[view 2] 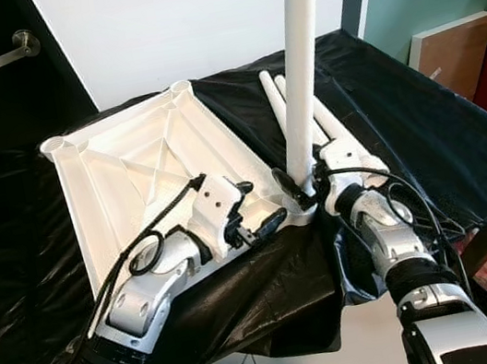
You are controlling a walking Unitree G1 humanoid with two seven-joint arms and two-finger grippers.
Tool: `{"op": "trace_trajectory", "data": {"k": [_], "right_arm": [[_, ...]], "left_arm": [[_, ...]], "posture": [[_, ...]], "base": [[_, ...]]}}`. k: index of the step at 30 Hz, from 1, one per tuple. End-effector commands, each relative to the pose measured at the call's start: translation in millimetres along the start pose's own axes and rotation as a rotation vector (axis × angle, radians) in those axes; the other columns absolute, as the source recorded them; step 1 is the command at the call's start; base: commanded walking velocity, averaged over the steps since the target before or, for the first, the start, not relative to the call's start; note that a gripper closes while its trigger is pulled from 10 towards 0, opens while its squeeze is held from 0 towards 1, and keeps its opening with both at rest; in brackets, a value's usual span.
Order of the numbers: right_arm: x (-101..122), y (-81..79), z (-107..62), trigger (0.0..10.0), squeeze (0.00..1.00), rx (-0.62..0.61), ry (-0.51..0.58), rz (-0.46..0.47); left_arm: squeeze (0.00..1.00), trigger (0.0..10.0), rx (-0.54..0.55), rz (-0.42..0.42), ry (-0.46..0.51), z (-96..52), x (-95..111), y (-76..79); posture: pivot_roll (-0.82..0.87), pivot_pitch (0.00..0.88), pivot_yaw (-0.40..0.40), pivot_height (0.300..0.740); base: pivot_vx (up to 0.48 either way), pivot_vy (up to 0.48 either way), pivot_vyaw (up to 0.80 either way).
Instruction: Building children table
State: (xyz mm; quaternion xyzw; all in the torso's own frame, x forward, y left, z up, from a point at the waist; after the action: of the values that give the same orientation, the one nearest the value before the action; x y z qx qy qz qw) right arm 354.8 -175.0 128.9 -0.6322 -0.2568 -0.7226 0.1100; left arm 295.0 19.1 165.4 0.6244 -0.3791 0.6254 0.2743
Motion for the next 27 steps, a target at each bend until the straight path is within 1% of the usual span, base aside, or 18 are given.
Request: {"op": "trace_trajectory", "data": {"k": [1, 8, 13, 14, 17, 18, 19, 20, 21, 22, 23, 24, 26, 27], "right_arm": [[-6, 0.1, -1.5, 0.0, 0.0, 0.026, -0.038, -0.011], [-15, -2.2, -5.4, 0.0, 0.0, 0.064, -0.074, 0.008], [-19, -2.5, -6.8, 0.0, 0.0, 0.056, -0.09, 0.021], [-22, -2.2, -8.1, 10.0, 0.0, 0.038, -0.103, 0.025], [-24, -2.0, -8.9, 10.0, 0.0, 0.027, -0.113, 0.026], [-26, -1.4, -9.9, 10.0, 0.0, -0.003, -0.124, 0.039], [-26, -1.4, -9.9, 10.0, 0.0, -0.003, -0.124, 0.039], [-28, -1.7, -10.3, 10.0, 0.0, -0.042, -0.122, 0.067], [-28, -1.7, -10.3, 10.0, 0.0, -0.042, -0.122, 0.067], [-29, -2.9, -10.2, 10.0, 0.0, -0.091, -0.125, 0.077], [-29, -2.9, -10.2, 10.0, 0.0, -0.091, -0.125, 0.077], [-30, -4.6, -10.0, 10.0, 0.0, -0.13, -0.122, 0.094], [-30, -4.6, -10.0, 10.0, 0.0, -0.13, -0.122, 0.094], [-29, -8.5, -7.3, 10.0, 0.0, -0.209, -0.112, 0.114]], "left_arm": [[0.0, 10.0, -0.048, 0.015, -0.007, 0.8, 1, 0.7], [0.0, 10.0, -0.047, 0.017, -0.001, 2.2, 3, 0.7], [0.0, 10.0, -0.045, 0.016, 0.0, 1.8, 3, 1.3], [0.0, 10.0, -0.046, 0.013, -0.001, 1.2, 2, 2.2], [0.0, 10.0, -0.047, 0.011, -0.002, 0.7, 2, 2.9], [0.0, 10.0, -0.047, 0.007, -0.003, 0.4, 1, 3.5], [0.0, 10.0, -0.047, 0.007, -0.003, 0.4, 1, 3.5], [0.0, 10.0, -0.046, 0.004, -0.005, -0.3, 0, 3.7], [0.0, 10.0, -0.046, 0.004, -0.005, -0.3, 0, 3.7], [0.0, 10.0, -0.044, 0.0, -0.006, -0.8, 0, 3.8], [0.0, 10.0, -0.044, 0.0, -0.006, -0.8, 0, 3.8], [0.0, 10.0, -0.043, -0.002, -0.007, -1.1, -1, 3.8], [0.0, 10.0, -0.043, -0.002, -0.007, -1.1, -1, 3.8], [0.0, 10.0, -0.043, -0.009, -0.006, -0.8, -1, 4.0]], "posture": [[-0.19, 0.0, 0.04, 0.74], [-0.19, 0.0, 0.036, 0.74], [-0.18, 0.0, 0.033, 0.74], [-0.18, 0.0, 0.033, 0.74], [-0.18, 0.0, 0.032, 0.74], [-0.18, 0.0, 0.026, 0.74], [-0.18, 0.0, 0.026, 0.74], [-0.19, 0.009, 0.022, 0.74], [-0.19, 0.009, 0.022, 0.74], [-0.2, 0.015, 0.021, 0.74], [-0.2, 0.015, 0.021, 0.74], [-0.2, 0.015, 0.021, 0.74], [-0.2, 0.015, 0.021, 0.74], [-0.21, 0.042, 0.032, 0.74]], "base": [[0.0, 0.0, 0.0], [0.0, 0.0, 0.0], [0.0, 0.0, 0.0], [0.0, 0.0, 0.0], [0.0, 0.0, 0.0], [0.0, 0.0, 0.0], [0.0, 0.0, 0.0], [0.0, 0.0, 0.0], [0.0, 0.0, 0.0], [0.0, 0.0, 0.0], [0.0, 0.0, 0.0], [0.0, 0.0, 0.0], [0.0, 0.0, 0.0], [0.0, 0.0, 0.0]]}}
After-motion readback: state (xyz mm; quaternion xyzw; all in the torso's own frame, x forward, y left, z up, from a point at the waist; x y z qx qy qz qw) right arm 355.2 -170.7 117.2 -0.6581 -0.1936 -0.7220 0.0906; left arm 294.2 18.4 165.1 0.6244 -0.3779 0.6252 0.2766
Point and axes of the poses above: a point about 5 cm out from each wrist's last joint towards the gripper, its own z axis pointing out of the wrist towards the gripper, its own x axis along the axis of the wrist's last joint, y = z × x, the point moved 1 cm from there along z, pointing out of the wrist towards the gripper, and after that the axes turned 4 degrees about -z, right-handed, at the moved point
